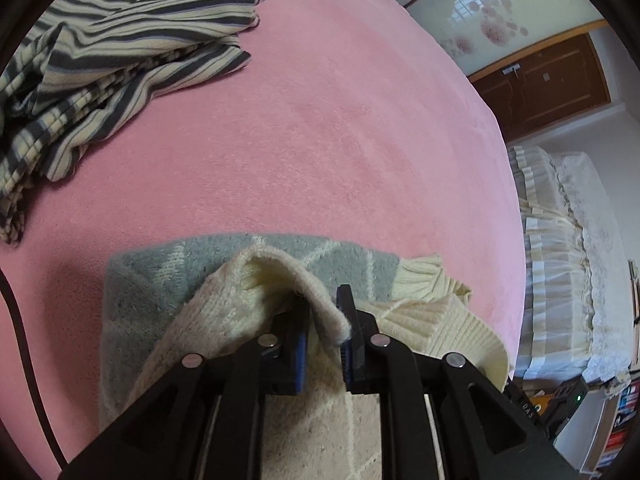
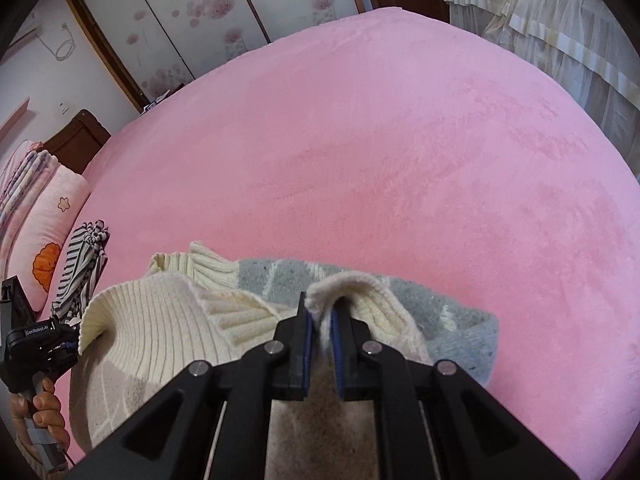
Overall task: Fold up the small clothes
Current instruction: 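Lift the hem with both tools and fold it over toward the collar, then open both tools and release the hem onto the folded sweater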
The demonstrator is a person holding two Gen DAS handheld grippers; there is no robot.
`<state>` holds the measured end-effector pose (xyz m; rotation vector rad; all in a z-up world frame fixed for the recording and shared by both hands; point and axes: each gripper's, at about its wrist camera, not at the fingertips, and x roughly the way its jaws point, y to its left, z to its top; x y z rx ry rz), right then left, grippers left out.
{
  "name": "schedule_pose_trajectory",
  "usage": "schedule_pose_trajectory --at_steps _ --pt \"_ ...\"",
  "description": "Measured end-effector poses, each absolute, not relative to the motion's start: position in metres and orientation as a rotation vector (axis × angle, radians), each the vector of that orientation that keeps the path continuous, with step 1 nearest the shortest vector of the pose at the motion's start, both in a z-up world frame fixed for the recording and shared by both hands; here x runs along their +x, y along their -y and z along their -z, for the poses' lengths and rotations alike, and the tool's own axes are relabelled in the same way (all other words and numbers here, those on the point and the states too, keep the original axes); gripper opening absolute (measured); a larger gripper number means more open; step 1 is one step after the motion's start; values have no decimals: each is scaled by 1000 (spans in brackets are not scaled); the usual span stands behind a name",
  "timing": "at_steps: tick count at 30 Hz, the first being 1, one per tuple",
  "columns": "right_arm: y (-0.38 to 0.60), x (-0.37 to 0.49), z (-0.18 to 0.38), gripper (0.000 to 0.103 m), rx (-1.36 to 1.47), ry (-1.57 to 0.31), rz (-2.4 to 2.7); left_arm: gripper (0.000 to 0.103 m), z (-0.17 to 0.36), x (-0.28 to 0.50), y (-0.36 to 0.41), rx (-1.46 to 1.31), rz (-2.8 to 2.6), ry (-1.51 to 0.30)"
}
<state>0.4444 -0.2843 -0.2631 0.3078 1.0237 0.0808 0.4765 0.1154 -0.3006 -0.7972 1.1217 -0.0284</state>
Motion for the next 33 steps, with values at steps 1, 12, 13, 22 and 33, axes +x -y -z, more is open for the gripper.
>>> schedule_pose_trajectory --at_steps 1,12,13,22,33 --pt "284 445 263 13 320 -1031 -87 22 299 477 -115 -797 35 -1128" --pt "293 421 216 47 383 -964 -139 72 242 455 -135 -736 35 -1027" --pt "293 419 211 47 376 -950 -139 72 238 453 -134 -706 26 -1022" --pt "244 395 184 47 133 -886 -150 72 207 434 -73 -282 83 -973" --pt "152 425 259 27 -21 -1029 -269 72 264 464 -31 -185 40 -999"
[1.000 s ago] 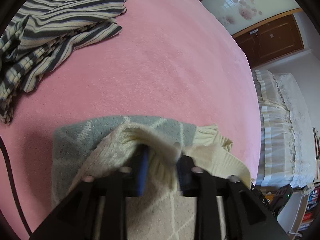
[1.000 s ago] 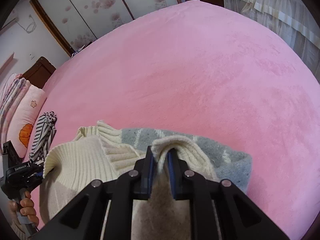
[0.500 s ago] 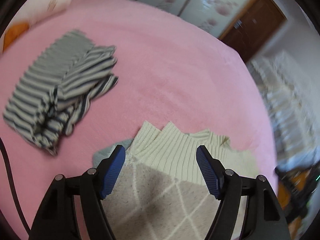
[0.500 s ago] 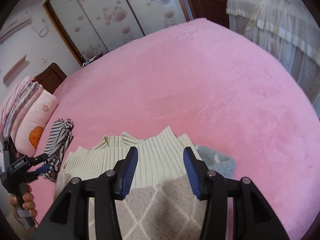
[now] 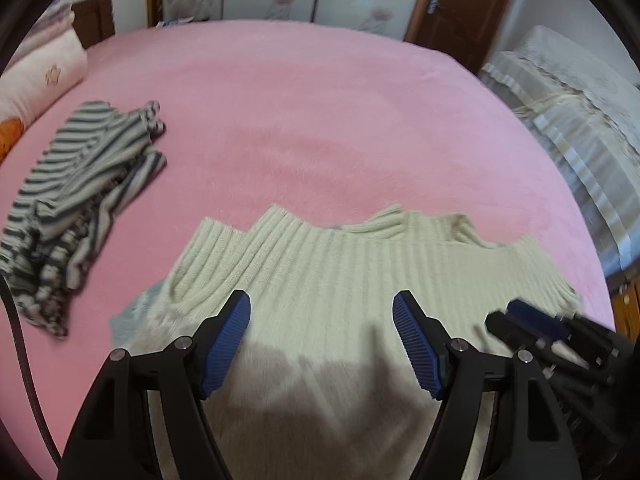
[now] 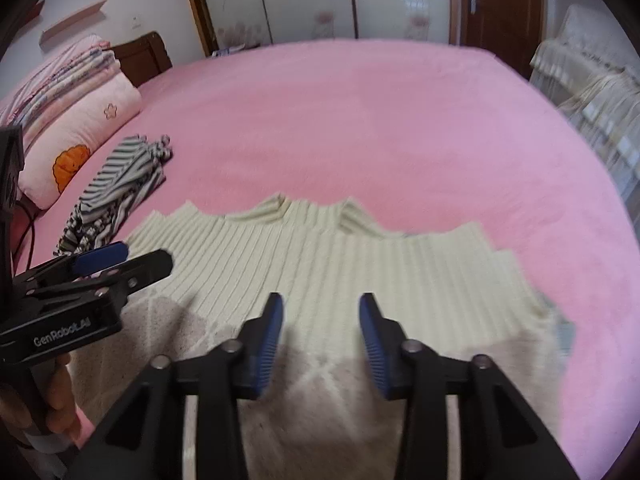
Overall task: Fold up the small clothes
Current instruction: 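Open both tools and release the hem onto the folded sweater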
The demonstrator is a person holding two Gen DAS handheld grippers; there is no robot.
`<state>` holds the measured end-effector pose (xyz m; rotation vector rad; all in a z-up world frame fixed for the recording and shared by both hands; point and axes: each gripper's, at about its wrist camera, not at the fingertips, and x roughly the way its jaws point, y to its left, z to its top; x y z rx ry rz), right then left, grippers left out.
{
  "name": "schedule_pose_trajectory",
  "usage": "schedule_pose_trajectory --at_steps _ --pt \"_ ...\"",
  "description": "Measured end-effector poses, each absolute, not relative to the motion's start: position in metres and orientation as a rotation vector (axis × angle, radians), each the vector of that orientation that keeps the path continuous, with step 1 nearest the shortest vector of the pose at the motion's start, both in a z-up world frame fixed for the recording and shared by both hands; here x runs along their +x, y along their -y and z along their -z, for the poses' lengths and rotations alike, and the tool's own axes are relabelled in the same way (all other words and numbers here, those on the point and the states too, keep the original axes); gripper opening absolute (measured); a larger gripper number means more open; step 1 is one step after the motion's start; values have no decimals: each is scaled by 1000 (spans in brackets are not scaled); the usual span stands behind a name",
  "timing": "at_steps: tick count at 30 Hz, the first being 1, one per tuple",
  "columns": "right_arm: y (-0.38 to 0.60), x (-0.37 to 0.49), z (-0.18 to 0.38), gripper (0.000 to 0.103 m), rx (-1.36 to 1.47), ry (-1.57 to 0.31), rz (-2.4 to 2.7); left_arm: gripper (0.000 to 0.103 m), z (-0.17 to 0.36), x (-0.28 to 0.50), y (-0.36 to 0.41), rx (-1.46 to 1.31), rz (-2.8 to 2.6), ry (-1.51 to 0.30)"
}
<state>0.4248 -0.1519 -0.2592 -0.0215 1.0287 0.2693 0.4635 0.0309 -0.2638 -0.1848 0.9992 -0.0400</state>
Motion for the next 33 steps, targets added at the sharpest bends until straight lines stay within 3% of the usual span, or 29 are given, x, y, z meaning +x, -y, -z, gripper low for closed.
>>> schedule_pose_trajectory --at_steps 5,11,19,23,27,33 --pt "158 445 282 16 -93 -1067 -182 67 292 486 -42 -136 -51 -1073" --pt "238 461 281 0 -128 -1068 23 62 294 489 -59 -126 -48 -1070" --pt "248 448 262 0 -39 -1054 -10 62 280 483 -48 -88 -47 -1074" --pt "212 404 225 3 -16 -967 -114 63 239 443 -40 -100 -23 -994" --pt "170 346 200 3 10 -918 -252 70 211 377 -39 -153 -11 -920" --pt "124 278 221 3 8 -934 -393 70 226 308 -34 -189 -38 -874"
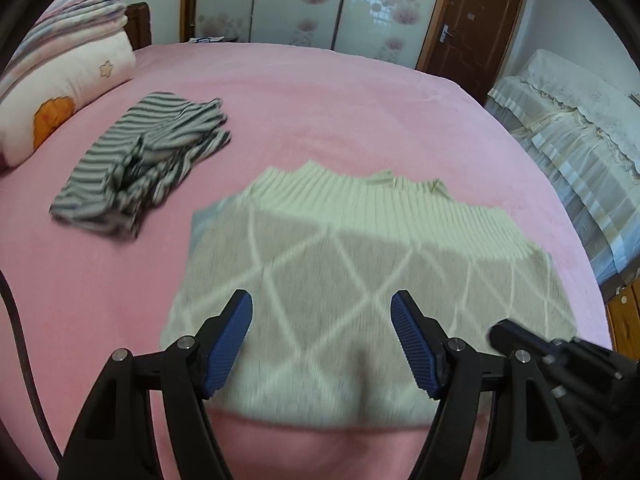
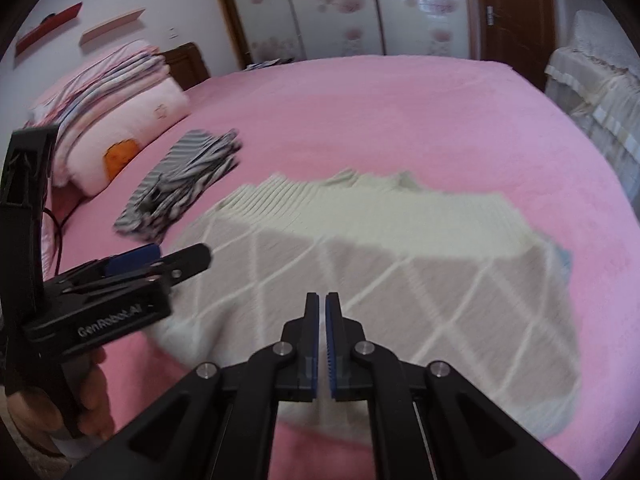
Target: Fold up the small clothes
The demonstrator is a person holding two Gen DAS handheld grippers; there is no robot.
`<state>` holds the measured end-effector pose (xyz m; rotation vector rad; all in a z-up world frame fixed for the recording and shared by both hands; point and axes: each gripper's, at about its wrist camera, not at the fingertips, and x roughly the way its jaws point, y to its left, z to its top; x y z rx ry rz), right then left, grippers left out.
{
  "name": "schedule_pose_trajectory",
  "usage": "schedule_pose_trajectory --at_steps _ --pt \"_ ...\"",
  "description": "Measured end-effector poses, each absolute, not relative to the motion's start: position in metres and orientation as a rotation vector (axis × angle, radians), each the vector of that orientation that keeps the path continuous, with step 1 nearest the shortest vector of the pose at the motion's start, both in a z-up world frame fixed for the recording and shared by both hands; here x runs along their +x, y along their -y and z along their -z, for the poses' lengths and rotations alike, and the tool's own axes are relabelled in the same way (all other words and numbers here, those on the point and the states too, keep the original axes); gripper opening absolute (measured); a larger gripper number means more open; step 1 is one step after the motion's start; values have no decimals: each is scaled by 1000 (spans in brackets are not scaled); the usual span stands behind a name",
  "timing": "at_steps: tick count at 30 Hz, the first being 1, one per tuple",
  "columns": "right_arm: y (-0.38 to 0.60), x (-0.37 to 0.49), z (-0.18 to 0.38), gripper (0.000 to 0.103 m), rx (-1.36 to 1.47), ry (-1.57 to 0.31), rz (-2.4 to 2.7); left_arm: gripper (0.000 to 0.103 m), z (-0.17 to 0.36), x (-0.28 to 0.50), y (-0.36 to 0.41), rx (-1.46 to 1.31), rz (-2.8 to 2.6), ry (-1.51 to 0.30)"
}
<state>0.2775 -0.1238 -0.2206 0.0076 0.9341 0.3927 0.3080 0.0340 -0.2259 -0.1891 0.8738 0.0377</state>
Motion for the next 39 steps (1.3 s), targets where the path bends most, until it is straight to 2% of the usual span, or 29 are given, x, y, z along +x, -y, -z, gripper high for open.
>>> schedule_pose_trajectory --at_steps 5,6,13,17,32,39 --pt "144 267 262 3 -48 -974 -316 70 261 293 -42 -42 -154 -858" --pt "156 268 264 0 -38 -976 -300 70 267 293 -51 -53 -167 -877" --pt "246 272 261 0 -51 -949 -47 74 284 291 -101 -193 -205 -921" --pt "289 272 263 0 49 -950 13 74 290 291 -107 -207 -194 -926" --pt "288 275 279 0 49 -961 64 75 296 300 -107 -200 -171 -968" --pt "274 262 252 4 61 -951 43 75 258 287 -100 -195 -151 -952"
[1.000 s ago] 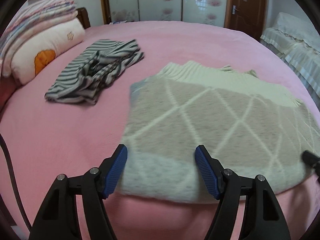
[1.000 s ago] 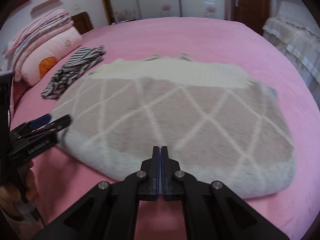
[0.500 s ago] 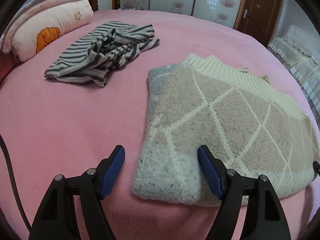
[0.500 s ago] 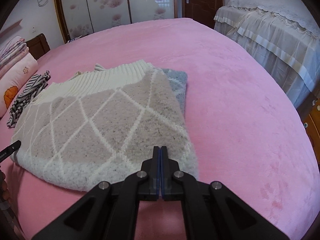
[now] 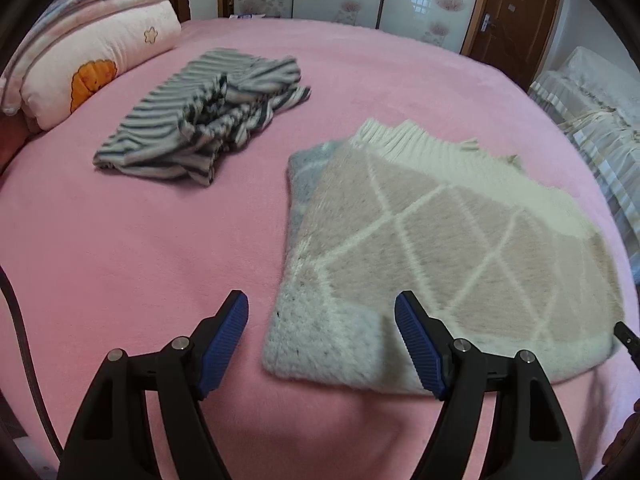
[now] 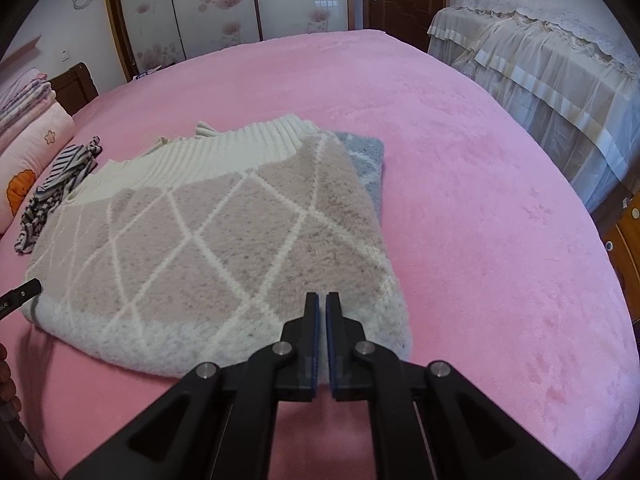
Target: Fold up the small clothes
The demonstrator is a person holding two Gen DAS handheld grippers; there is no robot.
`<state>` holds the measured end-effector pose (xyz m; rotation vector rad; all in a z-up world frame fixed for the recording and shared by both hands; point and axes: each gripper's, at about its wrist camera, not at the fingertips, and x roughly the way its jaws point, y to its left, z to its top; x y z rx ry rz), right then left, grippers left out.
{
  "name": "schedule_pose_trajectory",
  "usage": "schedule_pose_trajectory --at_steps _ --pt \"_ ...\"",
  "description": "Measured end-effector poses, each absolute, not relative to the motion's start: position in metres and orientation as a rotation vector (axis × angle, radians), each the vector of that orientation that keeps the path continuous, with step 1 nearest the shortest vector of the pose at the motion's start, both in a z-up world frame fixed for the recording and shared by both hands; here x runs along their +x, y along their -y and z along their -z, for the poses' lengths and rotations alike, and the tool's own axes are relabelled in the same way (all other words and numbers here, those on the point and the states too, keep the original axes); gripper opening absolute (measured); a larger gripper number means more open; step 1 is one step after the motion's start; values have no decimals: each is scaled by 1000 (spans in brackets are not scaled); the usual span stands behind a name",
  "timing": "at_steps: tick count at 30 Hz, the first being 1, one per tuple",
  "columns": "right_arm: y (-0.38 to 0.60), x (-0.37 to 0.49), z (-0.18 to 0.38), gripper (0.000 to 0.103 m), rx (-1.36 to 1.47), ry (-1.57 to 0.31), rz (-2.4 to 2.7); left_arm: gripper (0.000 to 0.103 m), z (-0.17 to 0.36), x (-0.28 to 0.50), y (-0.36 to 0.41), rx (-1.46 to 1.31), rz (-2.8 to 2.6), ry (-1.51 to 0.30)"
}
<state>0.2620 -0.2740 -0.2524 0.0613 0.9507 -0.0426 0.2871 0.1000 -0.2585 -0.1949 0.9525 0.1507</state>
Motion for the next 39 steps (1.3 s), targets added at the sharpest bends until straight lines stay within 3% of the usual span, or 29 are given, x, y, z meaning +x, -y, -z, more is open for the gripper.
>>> schedule_pose_trajectory --at_steps 3,9,17,29,39 --pt "264 251 236 9 73 -923 15 84 231 274 -92 -164 -140 -911" --pt "230 229 203 22 55 -858 -53 94 187 247 -74 -106 -103 -818" --pt "187 210 166 30 41 -779 -159 95 166 226 -57 -161 -39 -817" --pt "139 233 174 30 -34 -752 -204 95 222 222 -62 -258 -19 -910" --pt "132 250 204 30 -33 -806 -205 94 282 235 -90 -571 11 -989"
